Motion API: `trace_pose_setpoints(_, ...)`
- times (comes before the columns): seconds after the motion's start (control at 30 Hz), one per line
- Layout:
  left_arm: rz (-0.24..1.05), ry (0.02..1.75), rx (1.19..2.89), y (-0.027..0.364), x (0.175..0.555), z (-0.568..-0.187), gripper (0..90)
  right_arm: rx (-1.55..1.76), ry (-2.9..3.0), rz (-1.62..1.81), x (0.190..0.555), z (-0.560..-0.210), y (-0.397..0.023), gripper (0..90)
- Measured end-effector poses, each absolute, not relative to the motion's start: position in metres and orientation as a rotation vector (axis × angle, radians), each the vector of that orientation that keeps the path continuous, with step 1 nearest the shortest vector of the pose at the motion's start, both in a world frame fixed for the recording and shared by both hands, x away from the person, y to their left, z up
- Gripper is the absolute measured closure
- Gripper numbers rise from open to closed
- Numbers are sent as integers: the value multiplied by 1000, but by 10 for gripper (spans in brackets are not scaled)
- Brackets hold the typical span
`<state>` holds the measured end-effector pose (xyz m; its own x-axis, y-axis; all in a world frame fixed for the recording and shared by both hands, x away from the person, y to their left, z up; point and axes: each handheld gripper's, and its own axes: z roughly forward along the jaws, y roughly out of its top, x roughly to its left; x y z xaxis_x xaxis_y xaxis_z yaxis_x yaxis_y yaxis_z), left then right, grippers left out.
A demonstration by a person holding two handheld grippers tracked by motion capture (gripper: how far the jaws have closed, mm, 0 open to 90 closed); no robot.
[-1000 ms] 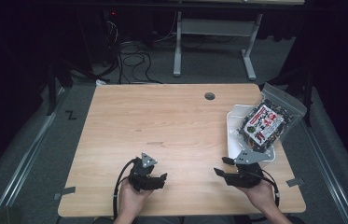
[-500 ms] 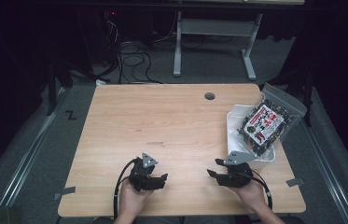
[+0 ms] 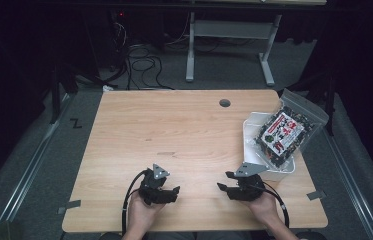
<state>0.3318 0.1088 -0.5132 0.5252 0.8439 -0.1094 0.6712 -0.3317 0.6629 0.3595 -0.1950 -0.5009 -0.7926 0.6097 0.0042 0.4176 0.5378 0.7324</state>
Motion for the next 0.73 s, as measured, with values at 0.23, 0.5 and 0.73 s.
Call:
trace_pose_setpoints(0.23, 336, 1216, 2102, 108, 330, -512, 286, 871, 2549, 1087, 357, -512, -192, 459)
trace_pose_setpoints(0.5, 340, 1209, 2102, 107, 329, -511, 286, 837, 2573, 1049, 352, -515, -191, 458)
trace_pose_setpoints(0.73, 338, 1203, 2110, 106, 331, -511, 286, 831, 2578, 1050, 351, -516, -193, 463)
